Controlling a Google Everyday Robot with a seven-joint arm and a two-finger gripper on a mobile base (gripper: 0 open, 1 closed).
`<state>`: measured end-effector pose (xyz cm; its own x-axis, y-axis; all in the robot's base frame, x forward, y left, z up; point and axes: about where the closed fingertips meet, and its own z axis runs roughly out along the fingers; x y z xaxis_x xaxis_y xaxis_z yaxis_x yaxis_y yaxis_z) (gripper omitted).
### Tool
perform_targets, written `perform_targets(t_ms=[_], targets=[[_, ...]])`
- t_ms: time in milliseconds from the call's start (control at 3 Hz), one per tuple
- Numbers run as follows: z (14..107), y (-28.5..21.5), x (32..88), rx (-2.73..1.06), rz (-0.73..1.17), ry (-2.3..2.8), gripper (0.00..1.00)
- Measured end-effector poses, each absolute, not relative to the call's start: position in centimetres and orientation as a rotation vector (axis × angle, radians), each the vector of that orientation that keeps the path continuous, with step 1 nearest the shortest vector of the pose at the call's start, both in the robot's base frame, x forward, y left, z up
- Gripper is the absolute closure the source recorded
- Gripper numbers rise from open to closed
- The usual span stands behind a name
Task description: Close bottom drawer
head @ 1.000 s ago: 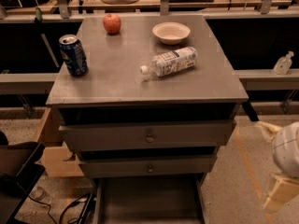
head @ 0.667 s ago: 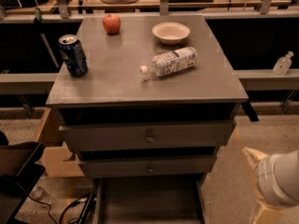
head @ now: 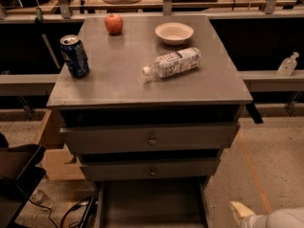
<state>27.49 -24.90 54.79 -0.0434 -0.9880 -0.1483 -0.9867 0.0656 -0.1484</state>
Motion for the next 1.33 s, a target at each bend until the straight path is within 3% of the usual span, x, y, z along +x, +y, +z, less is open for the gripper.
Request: perform_targets(t_ms=[333,1333], targets=[[49.4,-24.6,27.3,-2.025,0.001,2.084,0.0],[45.9,-23.5,27.2,-2.04,0.022,2.068,0.0]])
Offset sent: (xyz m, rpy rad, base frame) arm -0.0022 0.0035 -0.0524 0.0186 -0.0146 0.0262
